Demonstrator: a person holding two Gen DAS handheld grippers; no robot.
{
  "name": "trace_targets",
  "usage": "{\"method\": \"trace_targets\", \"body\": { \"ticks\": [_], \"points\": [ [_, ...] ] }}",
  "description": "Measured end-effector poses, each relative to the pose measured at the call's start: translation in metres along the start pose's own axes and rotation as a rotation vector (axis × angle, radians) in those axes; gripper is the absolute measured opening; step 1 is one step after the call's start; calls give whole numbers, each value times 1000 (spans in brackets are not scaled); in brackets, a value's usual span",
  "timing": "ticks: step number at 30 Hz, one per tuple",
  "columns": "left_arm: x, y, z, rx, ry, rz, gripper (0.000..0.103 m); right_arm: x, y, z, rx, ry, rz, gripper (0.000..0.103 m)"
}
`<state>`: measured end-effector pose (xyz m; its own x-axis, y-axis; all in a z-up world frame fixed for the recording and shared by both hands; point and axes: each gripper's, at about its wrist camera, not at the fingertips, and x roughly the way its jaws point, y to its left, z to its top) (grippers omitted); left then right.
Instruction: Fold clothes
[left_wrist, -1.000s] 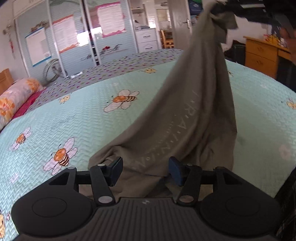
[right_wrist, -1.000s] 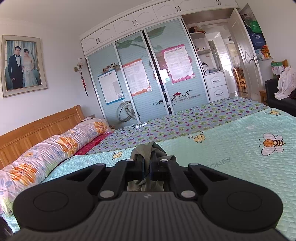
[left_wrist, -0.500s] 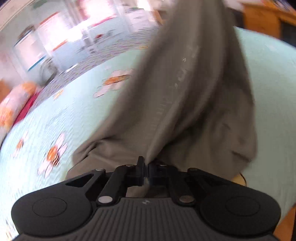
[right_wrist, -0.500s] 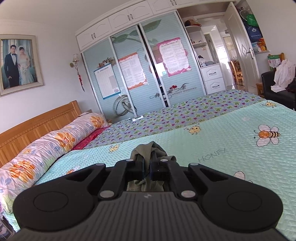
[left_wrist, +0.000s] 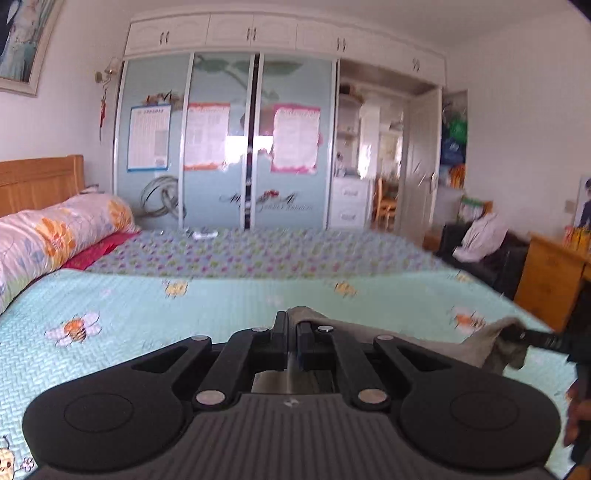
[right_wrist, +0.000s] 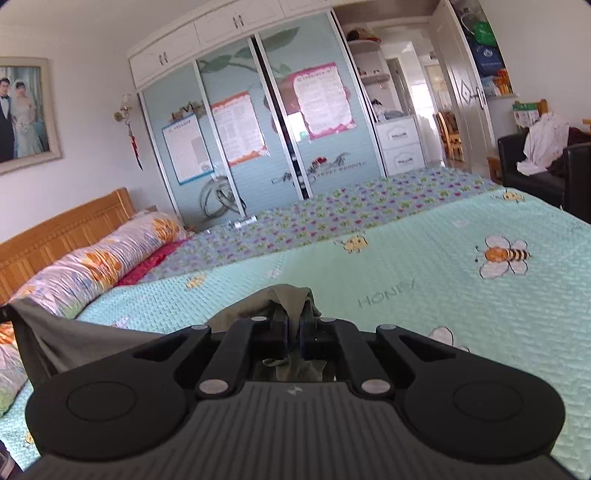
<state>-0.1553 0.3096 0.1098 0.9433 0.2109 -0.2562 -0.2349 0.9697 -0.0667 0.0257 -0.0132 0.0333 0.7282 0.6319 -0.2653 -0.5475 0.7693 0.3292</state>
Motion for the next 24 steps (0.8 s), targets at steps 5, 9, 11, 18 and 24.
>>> {"method": "trace_targets", "body": {
  "ticks": [5, 9, 11, 18, 24],
  "points": [
    [-17, -24, 25, 43, -95, 3, 4, -42, 7, 41, 12, -187, 90, 4],
    [-9, -22, 36, 12, -98, 15, 4, -54, 4, 71, 22, -262, 130, 4],
    [-8, -23, 38, 2, -98, 21, 4, -51, 4, 78, 13, -272, 122, 4],
    [23, -26, 60, 88, -73, 103, 3, -14, 4, 80, 12, -222, 110, 4],
    [35, -23, 69, 148, -46, 165, 2, 33, 9, 75, -30, -124, 95, 5]
  ]
}}
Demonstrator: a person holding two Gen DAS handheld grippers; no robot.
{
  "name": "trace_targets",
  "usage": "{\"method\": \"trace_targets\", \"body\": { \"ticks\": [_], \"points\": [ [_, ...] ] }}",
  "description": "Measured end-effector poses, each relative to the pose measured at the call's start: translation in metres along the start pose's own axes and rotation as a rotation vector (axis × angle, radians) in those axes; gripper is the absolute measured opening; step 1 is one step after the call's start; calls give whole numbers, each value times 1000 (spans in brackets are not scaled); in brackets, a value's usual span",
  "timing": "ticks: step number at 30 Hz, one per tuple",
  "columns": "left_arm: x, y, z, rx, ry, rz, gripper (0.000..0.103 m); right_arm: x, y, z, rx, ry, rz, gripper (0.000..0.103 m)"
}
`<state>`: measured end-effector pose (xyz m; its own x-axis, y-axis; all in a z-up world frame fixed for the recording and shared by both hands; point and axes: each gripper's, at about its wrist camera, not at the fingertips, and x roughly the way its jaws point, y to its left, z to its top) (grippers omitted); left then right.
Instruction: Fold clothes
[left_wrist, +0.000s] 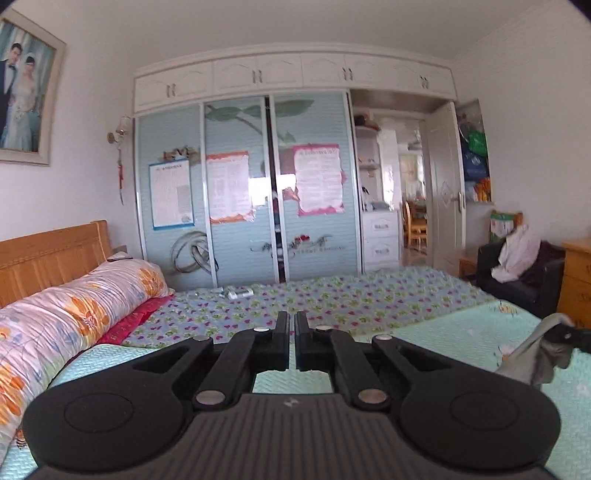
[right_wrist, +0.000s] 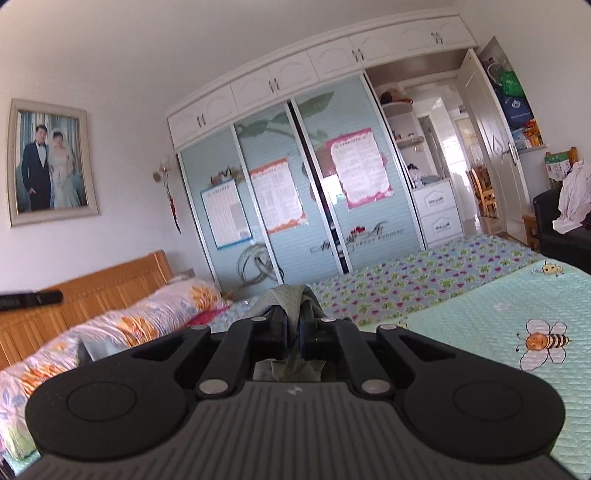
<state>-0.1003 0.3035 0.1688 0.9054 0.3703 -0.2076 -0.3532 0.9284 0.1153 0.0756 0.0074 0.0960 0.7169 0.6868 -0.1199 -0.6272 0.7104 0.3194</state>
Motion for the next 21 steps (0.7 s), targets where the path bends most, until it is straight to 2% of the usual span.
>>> {"method": "trace_targets", "body": {
  "ticks": [2, 4, 8, 10, 14, 15, 19, 21],
  "points": [
    [5, -1, -8, 18, 39, 7, 2, 19, -4, -20, 6, 79, -16, 5],
    [14, 0, -27, 7, 114, 5, 2, 39, -13, -47, 15, 182, -38, 6],
    [31, 0, -76, -57, 278, -9, 2, 66, -33, -107, 57, 362, -145, 13],
    [35, -4, -101, -64, 345, -25, 4, 69, -43, -128, 92, 415, -191, 18],
    [43, -18, -148, -64, 480, -70, 5, 61, -59, -145, 187, 466, -211, 47],
    [44, -22, -158, -63, 506, -79, 5, 56, -62, -144, 209, 457, -209, 51],
    [47, -38, -194, -59, 598, -132, 5, 32, -77, -136, 292, 404, -201, 55],
    [46, -47, -205, -40, 614, -158, 6, 22, -85, -139, 336, 418, -178, 60]
  ]
}}
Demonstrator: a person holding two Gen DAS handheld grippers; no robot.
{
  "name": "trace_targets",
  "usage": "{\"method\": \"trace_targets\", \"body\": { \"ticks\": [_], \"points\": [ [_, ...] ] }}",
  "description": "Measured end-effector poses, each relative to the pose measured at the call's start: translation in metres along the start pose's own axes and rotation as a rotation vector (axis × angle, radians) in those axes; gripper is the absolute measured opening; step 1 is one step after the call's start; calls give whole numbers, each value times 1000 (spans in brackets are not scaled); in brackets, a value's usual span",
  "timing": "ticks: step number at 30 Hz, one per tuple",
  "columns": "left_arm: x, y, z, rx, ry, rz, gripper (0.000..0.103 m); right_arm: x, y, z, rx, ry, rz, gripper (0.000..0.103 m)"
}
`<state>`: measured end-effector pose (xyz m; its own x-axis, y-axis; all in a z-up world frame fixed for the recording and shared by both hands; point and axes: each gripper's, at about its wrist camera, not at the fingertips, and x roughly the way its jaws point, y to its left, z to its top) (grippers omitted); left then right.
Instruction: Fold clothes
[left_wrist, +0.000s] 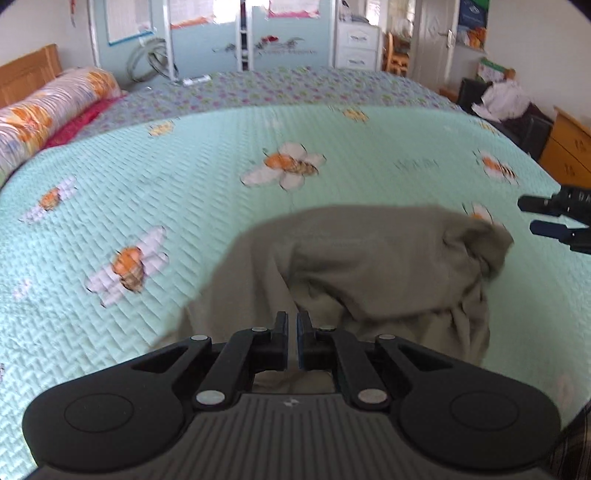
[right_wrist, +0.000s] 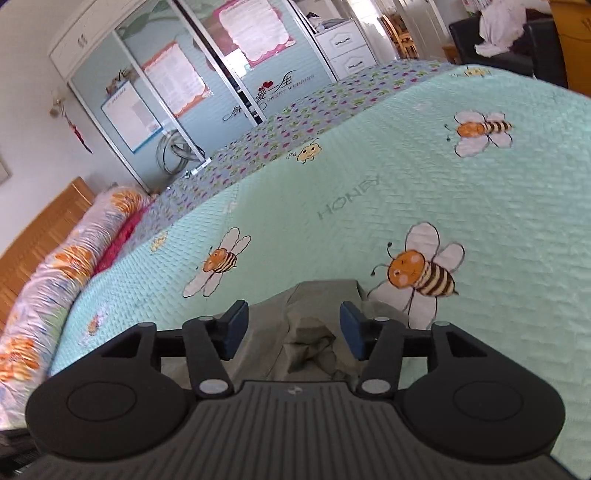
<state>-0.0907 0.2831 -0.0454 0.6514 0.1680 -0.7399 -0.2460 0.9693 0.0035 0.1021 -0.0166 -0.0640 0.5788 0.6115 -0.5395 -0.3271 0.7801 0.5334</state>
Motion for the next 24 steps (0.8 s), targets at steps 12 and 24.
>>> {"method": "trace_targets", "body": {
  "ticks": [12, 24],
  "points": [
    [9, -22, -19, 13, 46, -20, 31, 49, 15, -106, 1, 344, 88, 57],
    [22, -43, -13, 151, -5, 20, 34, 7, 22, -57, -320, 42, -133, 2]
  ]
}}
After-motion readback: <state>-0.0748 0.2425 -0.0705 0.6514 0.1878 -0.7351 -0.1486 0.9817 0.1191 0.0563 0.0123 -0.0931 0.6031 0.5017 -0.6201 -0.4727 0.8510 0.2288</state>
